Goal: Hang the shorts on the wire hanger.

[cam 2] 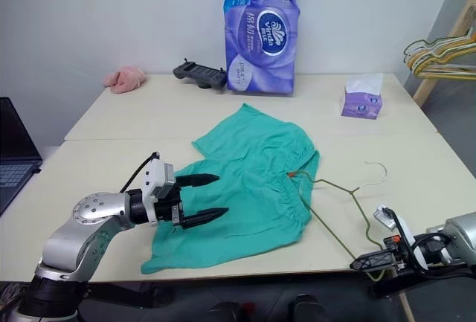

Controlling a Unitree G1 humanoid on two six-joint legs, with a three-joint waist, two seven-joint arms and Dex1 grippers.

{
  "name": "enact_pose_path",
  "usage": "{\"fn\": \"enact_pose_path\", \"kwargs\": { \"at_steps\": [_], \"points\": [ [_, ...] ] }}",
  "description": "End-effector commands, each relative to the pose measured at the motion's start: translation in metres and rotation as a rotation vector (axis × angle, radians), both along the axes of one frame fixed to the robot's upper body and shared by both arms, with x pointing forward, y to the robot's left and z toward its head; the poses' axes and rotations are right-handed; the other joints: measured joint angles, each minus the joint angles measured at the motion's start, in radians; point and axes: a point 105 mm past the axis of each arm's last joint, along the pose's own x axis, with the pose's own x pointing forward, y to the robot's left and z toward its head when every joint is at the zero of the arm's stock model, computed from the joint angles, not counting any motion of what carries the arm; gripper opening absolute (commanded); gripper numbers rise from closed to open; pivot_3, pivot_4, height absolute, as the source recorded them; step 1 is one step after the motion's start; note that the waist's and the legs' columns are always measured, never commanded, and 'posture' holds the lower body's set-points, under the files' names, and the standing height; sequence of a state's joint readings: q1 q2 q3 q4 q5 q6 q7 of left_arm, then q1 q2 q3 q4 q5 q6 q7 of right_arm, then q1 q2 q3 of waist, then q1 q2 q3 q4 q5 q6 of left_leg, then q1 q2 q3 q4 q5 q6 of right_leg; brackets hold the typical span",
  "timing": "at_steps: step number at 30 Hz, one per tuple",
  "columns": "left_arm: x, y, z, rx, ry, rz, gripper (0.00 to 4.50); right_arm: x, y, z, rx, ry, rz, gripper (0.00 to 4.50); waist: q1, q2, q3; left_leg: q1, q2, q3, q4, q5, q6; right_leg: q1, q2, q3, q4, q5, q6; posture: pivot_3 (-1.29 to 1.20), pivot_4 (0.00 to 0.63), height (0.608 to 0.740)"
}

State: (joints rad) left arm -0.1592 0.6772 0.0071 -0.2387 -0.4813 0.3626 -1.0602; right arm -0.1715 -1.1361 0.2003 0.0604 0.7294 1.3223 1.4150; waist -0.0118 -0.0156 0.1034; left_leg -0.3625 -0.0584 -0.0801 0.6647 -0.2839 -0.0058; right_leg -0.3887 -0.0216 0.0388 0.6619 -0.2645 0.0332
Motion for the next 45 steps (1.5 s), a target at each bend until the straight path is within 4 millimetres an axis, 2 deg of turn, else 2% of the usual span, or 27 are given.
{"fn": "enact_pose_path", "kwargs": {
  "at_steps": [1, 5, 7, 11, 15, 16, 26, 29, 36, 41, 45],
  "points": [
    [0.000, 0.001, 0.009, 0.003, -0.047, -0.008, 4.49, -0.005, -0.006, 0.004, -0.004, 0.008, -0.010, 0.00, 0.002, 0.000, 0.000, 0.000, 0.000, 0.000, 0.000, 0.000, 0.000, 0.000, 0.000, 0.000, 0.000, 0.000, 0.000, 0.00, 0.080, 0.740],
    [-0.001, -0.002, 0.007, 0.003, -0.046, -0.021, 4.49, -0.006, -0.011, -0.005, -0.049, 0.043, -0.064, 0.00, 0.004, 0.000, 0.000, 0.000, 0.000, 0.001, 0.000, 0.000, 0.000, 0.000, 0.000, 0.000, 0.000, 0.000, 0.000, -0.01, 0.074, 0.740],
    [0.001, -0.002, 0.007, 0.005, -0.049, -0.023, 4.49, 0.007, -0.006, -0.008, -0.035, 0.039, -0.118, 0.00, 0.003, 0.000, 0.000, 0.001, 0.000, 0.001, 0.000, 0.000, 0.000, 0.000, 0.000, 0.000, 0.000, 0.001, -0.001, -0.01, 0.069, 0.740],
    [0.001, -0.002, 0.008, 0.008, -0.053, -0.031, 4.49, 0.040, 0.014, 0.006, 0.081, 0.029, -0.211, 0.00, -0.001, 0.001, -0.001, 0.001, 0.001, 0.002, 0.001, 0.000, 0.000, 0.000, 0.001, 0.001, 0.000, 0.003, -0.002, -0.01, 0.065, 0.740],
    [0.001, -0.002, 0.009, 0.011, -0.059, -0.035, 4.49, 0.058, 0.022, 0.012, 0.131, 0.038, -0.264, 0.00, 0.005, 0.001, -0.001, 0.000, 0.000, 0.001, 0.000, 0.000, 0.000, 0.000, 0.000, 0.000, -0.001, 0.004, -0.003, -0.01, 0.062, 0.740],
    [0.002, -0.002, 0.010, 0.011, -0.061, -0.035, 4.49, 0.062, 0.024, 0.013, 0.141, 0.041, -0.273, 0.00, 0.007, 0.001, -0.001, -0.001, 0.000, 0.001, 0.000, 0.000, 0.000, 0.000, 0.000, 0.000, -0.001, 0.006, -0.007, 0.00, 0.060, 0.740],
    [0.001, -0.002, 0.010, 0.011, -0.067, -0.031, 4.49, 0.077, 0.039, 0.008, 0.166, 0.015, -0.284, 0.00, 0.008, 0.001, -0.001, -0.001, 0.000, 0.001, -0.001, 0.000, 0.001, -0.001, 0.000, 0.000, -0.002, 0.006, -0.007, 0.01, 0.057, 0.740],
    [0.002, -0.002, 0.011, 0.012, -0.070, -0.032, 4.49, 0.088, 0.044, 0.006, 0.171, -0.014, -0.300, 0.00, 0.005, 0.001, -0.001, 0.000, 0.000, 0.002, 0.000, 0.000, 0.001, 0.000, 0.000, 0.001, -0.001, 0.006, -0.007, 0.00, 0.056, 0.740],
    [0.005, -0.001, 0.014, 0.016, -0.080, -0.034, 4.49, 0.119, 0.043, 0.001, 0.145, -0.105, -0.382, 0.00, 0.004, 0.001, -0.001, 0.000, 0.000, 0.002, 0.000, 0.000, 0.001, 0.000, 0.001, 0.001, 0.000, 0.006, -0.007, 0.01, 0.059, 0.740],
    [0.005, -0.001, 0.014, 0.020, -0.081, -0.036, 4.49, 0.128, 0.039, 0.000, 0.128, -0.141, -0.408, 0.00, 0.004, 0.000, -0.002, 0.000, 0.000, 0.003, 0.000, 0.000, 0.001, 0.000, 0.001, 0.001, 0.000, 0.007, -0.007, 0.01, 0.057, 0.740],
    [0.007, 0.000, 0.015, 0.022, -0.087, -0.031, 4.49, 0.136, 0.033, 0.004, 0.066, -0.272, -0.380, 0.00, 0.004, 0.000, -0.002, 0.001, 0.000, 0.003, 0.001, 0.000, 0.001, 0.000, 0.001, 0.001, 0.000, 0.007, -0.007, 0.01, 0.058, 0.740]
  ]
}}
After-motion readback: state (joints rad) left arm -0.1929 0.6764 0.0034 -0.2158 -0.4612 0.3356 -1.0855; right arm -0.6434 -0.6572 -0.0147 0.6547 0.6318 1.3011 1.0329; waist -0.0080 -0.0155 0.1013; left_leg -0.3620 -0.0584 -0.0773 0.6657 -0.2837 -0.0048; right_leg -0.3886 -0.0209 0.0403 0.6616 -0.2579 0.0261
